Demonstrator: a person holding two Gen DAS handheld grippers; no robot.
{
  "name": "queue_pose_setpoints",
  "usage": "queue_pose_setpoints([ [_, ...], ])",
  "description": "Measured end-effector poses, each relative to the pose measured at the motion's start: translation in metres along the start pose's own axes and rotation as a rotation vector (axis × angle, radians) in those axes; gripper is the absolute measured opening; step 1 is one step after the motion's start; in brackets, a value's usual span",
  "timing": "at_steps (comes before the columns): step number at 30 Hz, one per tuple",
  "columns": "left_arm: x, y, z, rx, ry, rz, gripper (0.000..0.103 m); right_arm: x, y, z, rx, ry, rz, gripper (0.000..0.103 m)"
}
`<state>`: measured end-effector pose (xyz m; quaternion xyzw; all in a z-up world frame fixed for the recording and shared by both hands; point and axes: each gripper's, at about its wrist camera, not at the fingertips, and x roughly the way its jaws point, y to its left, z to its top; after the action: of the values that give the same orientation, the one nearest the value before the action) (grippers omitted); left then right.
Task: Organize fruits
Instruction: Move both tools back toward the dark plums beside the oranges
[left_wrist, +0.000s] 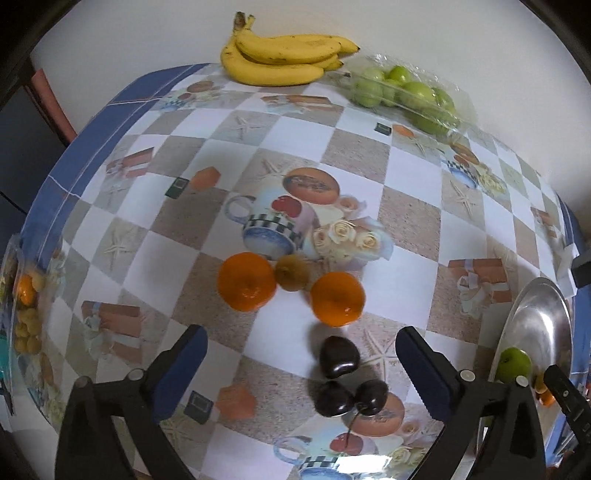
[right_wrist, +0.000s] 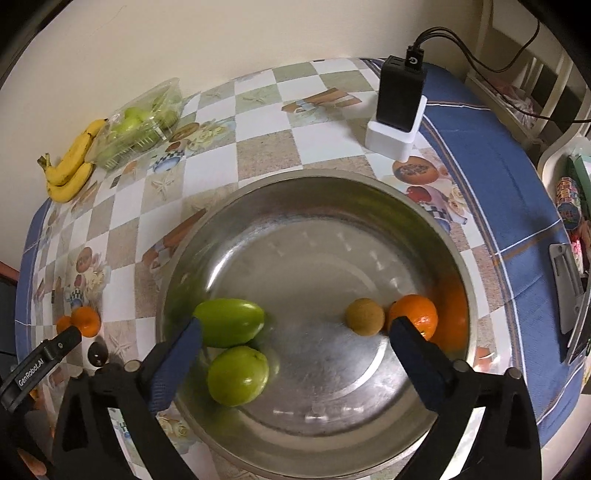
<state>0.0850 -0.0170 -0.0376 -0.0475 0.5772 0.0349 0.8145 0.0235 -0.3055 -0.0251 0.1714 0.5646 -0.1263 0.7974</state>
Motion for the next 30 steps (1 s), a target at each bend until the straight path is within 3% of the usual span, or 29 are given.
queue_pose_setpoints([
  [11,-0.006,0.032,-0.004,-0.036,-0.006,0.002,0.103,0.001,0.030,-0.006,-0.042,0.011,0.062,0.102],
  [19,-0.012,0.049,0.001,-0.039,-0.025,0.023,0.103,0.005,0.079,-0.019,-0.123,0.057,0.145,0.102],
  [30,-0.006,0.076,0.004,-0.129,-0.004,-0.016,0.103,0.017,0.139,-0.040,-0.256,0.073,0.192,0.102],
])
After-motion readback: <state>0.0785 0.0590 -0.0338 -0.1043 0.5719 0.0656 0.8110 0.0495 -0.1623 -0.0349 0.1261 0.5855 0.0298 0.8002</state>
